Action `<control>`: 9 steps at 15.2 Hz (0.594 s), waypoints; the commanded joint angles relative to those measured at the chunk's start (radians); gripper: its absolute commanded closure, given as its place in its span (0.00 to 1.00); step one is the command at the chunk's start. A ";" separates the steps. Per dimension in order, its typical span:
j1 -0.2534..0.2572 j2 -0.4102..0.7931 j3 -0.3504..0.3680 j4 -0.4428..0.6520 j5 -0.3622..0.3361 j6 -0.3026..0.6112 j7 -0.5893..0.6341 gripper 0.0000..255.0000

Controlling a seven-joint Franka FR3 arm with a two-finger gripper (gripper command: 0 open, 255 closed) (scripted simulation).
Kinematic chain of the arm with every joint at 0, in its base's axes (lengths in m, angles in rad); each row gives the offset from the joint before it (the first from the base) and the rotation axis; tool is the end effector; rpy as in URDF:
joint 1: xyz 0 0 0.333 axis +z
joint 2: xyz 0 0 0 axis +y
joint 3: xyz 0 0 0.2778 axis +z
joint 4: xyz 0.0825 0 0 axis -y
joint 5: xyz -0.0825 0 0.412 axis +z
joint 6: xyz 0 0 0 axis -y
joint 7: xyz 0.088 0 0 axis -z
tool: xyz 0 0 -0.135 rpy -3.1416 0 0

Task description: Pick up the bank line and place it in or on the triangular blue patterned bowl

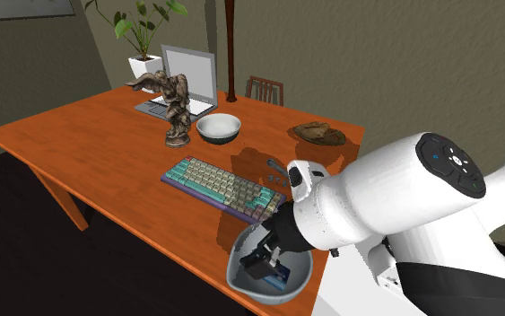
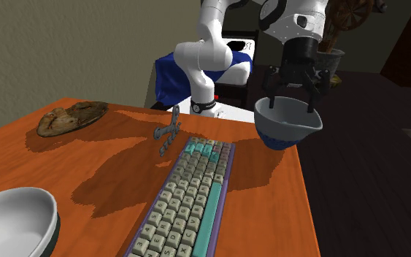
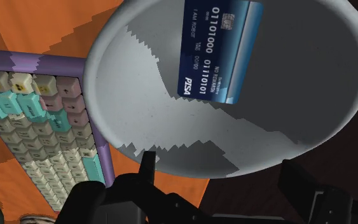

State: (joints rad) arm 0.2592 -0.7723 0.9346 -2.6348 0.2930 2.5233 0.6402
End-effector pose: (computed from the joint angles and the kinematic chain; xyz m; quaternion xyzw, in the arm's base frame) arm 0.2119 0.4129 0.3757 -0.9458 -0.1505 -0.2845 0.0433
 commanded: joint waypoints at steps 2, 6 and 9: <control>0.000 0.000 0.000 0.000 0.000 0.000 0.000 0.00; 0.084 -0.104 -0.085 0.036 0.003 -0.157 -0.008 0.00; 0.084 -0.104 -0.085 0.036 0.003 -0.157 -0.008 0.00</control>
State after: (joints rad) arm 0.3396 -0.8725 0.8519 -2.5988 0.2955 2.3711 0.6320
